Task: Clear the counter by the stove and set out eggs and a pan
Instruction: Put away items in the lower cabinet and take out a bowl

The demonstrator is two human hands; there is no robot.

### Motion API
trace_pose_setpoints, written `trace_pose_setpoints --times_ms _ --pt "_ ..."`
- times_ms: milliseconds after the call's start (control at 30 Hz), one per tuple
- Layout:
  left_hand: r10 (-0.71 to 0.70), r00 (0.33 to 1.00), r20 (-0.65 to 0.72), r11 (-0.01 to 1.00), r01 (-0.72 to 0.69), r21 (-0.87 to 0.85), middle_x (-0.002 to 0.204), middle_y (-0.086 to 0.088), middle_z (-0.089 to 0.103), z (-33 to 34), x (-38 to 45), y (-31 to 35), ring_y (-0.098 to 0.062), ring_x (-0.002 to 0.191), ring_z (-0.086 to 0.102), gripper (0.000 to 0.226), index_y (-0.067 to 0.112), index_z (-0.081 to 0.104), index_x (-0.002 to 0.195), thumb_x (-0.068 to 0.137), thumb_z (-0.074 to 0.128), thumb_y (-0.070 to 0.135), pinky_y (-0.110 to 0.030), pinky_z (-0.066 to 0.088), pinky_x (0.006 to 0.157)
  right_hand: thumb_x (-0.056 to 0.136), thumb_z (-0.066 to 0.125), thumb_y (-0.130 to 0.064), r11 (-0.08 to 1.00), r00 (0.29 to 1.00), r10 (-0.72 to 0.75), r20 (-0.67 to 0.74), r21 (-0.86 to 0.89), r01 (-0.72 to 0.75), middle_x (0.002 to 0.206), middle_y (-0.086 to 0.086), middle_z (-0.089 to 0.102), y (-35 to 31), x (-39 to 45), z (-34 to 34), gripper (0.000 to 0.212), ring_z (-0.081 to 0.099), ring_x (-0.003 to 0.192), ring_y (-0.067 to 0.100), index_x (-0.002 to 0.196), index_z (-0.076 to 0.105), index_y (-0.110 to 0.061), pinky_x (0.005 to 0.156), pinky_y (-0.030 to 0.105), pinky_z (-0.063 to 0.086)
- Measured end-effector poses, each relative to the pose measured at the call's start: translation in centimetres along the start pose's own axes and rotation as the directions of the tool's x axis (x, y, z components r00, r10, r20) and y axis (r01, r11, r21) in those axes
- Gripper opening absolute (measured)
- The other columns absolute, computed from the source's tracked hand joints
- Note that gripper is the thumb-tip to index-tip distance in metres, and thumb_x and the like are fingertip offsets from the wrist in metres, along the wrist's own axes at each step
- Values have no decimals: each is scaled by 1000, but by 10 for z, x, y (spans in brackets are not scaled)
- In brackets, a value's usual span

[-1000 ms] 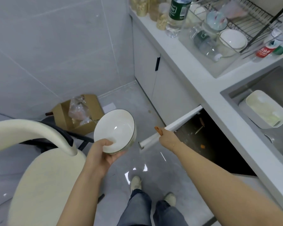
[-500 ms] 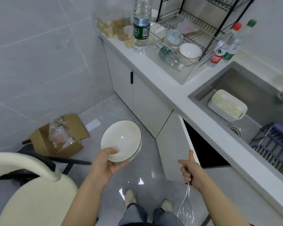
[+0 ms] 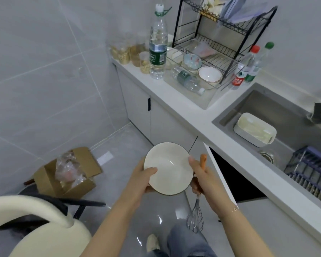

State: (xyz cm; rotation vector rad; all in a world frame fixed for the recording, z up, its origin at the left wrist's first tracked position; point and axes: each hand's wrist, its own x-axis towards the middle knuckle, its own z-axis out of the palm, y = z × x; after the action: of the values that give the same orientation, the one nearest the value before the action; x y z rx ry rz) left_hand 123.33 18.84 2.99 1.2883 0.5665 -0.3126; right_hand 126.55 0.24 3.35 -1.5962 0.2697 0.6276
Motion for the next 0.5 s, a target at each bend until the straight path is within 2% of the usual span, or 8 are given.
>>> trace_pose_setpoints --times_ms 67,133,200,233,300,367,433,500 --pt "6 999 44 1000 -7 16 109 2 69 -4 7 6 -15 94 66 48 34 60 117 70 57 20 -26 54 59 81 71 -46 999 1000 28 6 -39 -28 58 0 35 -1 11 10 44 30 50 13 90 42 -13 48 24 27" --pt "19 998 53 999 -21 37 110 0 70 -10 22 13 -18 96 66 55 31 60 119 65 55 20 -27 55 62 67 77 -39 993 994 106 22 46 -107 73 4 43 -3 26 16 56 38 62 17 106 42 -18 53 27 30" --pt "21 997 78 998 -25 50 112 -1 70 -15 42 18 -20 101 66 57 30 60 121 65 56 20 -29 55 67 72 72 -26 964 984 174 34 197 -177 90 5 46 -2 46 18 75 42 72 20 128 24 -42 57 28 33" --pt "15 995 97 998 -21 60 113 -1 69 -17 53 22 -21 104 65 58 31 59 123 66 57 20 -30 55 69 77 69 -20 948 981 190 33 254 -192 100 3 50 -1 57 18 82 48 77 21 132 16 -50 60 28 37" --pt "-20 992 126 997 10 76 115 0 68 -21 81 28 -20 105 64 59 32 57 124 67 59 20 -31 55 71 81 66 -15 926 983 185 9 334 -177 124 -1 56 -4 84 20 81 60 100 22 134 18 -53 78 31 47" --pt "-54 988 148 997 44 68 115 2 68 -23 115 39 -16 102 66 55 33 57 121 69 63 17 -31 55 70 84 63 -12 891 977 214 -7 411 -192 133 1 56 -9 118 21 86 58 114 22 142 13 -51 94 35 47" --pt "-86 971 224 996 80 38 117 0 68 -23 143 51 -18 102 66 51 30 57 123 74 66 17 -35 56 74 81 63 -12 864 972 227 -58 473 -174 129 4 60 -17 145 22 79 59 112 23 137 24 -52 98 39 45" --pt "-132 953 271 989 146 -32 110 -1 68 -25 179 68 -18 94 65 45 24 60 122 77 69 19 -33 53 75 75 63 -13 838 969 233 -85 524 -156 121 5 62 -28 175 25 63 59 102 25 115 40 -56 91 42 46"
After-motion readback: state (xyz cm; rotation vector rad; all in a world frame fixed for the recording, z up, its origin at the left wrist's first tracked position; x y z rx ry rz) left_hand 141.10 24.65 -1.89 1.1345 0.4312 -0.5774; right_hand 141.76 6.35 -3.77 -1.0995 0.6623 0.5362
